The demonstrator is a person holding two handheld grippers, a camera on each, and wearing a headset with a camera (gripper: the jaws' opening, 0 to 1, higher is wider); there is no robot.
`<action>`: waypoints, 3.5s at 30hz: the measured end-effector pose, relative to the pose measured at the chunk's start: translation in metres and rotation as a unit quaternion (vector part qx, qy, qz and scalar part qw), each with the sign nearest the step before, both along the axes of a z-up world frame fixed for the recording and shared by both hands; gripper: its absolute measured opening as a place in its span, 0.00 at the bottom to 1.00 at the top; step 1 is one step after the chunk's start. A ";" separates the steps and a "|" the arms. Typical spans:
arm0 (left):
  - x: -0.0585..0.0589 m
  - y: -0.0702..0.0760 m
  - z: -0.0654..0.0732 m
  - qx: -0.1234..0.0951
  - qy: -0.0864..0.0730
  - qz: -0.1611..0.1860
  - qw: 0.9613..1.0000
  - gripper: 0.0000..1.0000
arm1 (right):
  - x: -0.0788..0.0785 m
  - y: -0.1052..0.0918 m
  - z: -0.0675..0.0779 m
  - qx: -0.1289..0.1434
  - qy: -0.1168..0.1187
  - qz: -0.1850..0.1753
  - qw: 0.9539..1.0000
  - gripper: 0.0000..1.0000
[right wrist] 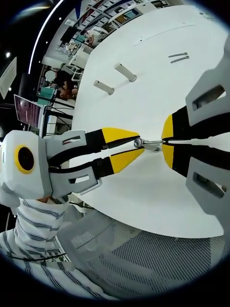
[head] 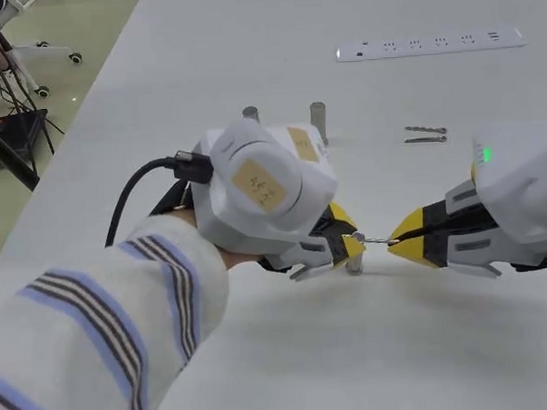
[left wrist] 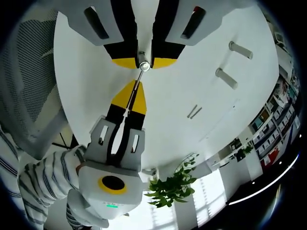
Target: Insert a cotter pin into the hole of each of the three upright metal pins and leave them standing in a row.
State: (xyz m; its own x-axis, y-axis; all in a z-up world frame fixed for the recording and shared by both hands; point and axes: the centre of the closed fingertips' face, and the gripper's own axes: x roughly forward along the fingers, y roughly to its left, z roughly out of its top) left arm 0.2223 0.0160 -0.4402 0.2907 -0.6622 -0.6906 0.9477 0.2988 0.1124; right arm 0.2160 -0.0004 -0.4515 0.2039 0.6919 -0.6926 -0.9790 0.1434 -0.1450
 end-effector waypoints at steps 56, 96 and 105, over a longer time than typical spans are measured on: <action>-0.001 0.001 0.001 0.011 0.003 0.020 1.000 0.06 | 0.003 0.017 0.007 0.012 -0.015 -0.014 1.000 0.02; -0.029 0.067 0.037 -0.197 0.039 0.230 0.952 0.82 | -0.001 0.031 -0.012 0.101 0.079 -0.149 0.981 0.15; -0.039 0.066 0.035 -0.200 0.038 0.225 0.953 0.99 | 0.005 0.033 -0.017 0.098 0.082 -0.155 0.980 0.15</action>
State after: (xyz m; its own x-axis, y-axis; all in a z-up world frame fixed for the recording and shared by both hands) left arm 0.1837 0.0821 -0.4056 0.5670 -0.6970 -0.4390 0.7140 0.6816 -0.1600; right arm 0.2210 0.0323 -0.4686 0.3221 0.7368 -0.5944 -0.8915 0.4473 0.0713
